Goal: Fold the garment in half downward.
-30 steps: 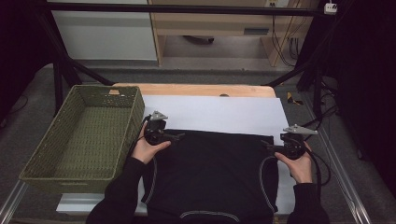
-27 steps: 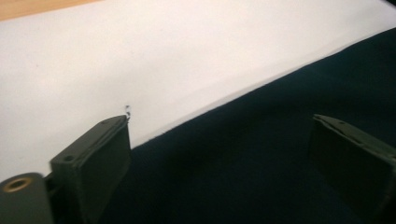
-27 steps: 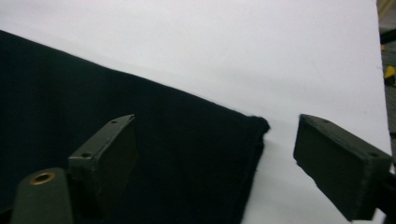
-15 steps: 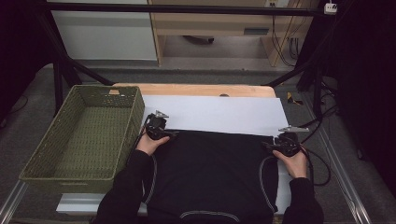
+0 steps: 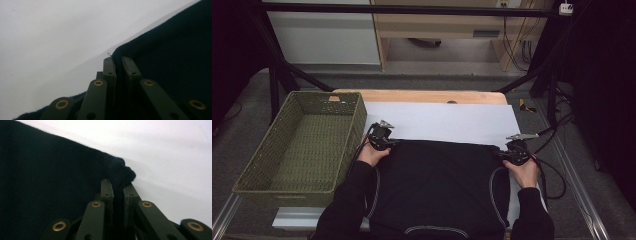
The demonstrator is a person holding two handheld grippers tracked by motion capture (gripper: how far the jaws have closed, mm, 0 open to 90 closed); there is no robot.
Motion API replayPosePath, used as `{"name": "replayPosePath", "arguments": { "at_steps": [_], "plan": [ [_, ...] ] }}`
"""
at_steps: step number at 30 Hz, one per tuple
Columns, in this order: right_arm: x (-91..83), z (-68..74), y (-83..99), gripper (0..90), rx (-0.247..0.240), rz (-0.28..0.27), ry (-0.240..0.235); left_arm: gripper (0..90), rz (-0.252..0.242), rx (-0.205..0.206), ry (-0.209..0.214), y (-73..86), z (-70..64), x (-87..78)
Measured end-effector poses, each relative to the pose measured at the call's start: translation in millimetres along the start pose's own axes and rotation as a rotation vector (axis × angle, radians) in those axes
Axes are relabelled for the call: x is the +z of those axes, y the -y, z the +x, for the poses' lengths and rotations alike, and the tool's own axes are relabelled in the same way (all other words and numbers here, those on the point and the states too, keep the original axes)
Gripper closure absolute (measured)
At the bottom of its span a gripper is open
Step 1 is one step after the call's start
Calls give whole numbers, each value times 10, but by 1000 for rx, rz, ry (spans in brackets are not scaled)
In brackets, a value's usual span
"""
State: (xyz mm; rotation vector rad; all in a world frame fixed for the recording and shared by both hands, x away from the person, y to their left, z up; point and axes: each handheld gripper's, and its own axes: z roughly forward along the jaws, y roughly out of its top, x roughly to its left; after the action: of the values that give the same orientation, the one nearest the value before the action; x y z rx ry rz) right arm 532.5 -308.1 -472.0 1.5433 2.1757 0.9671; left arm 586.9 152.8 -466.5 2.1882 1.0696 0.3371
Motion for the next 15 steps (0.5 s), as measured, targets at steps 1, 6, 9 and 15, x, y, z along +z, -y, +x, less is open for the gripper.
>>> {"name": "replayPosePath", "arguments": {
  "at_steps": [1,6,9,15],
  "plan": [
    [-1,-10,-1,834,2,-8,3,834,2,-1,-2,-3,-1,-10],
    [-32,-91,-63,847,20,-63,30,847,-29,-29,-8,-13,13,-23],
    [-14,-136,-146,849,19,-77,53,849,-63,-32,-26,-40,26,-32],
    [67,-231,-310,847,4,-76,125,849,-106,-49,-58,-173,85,60]
  ]
}}
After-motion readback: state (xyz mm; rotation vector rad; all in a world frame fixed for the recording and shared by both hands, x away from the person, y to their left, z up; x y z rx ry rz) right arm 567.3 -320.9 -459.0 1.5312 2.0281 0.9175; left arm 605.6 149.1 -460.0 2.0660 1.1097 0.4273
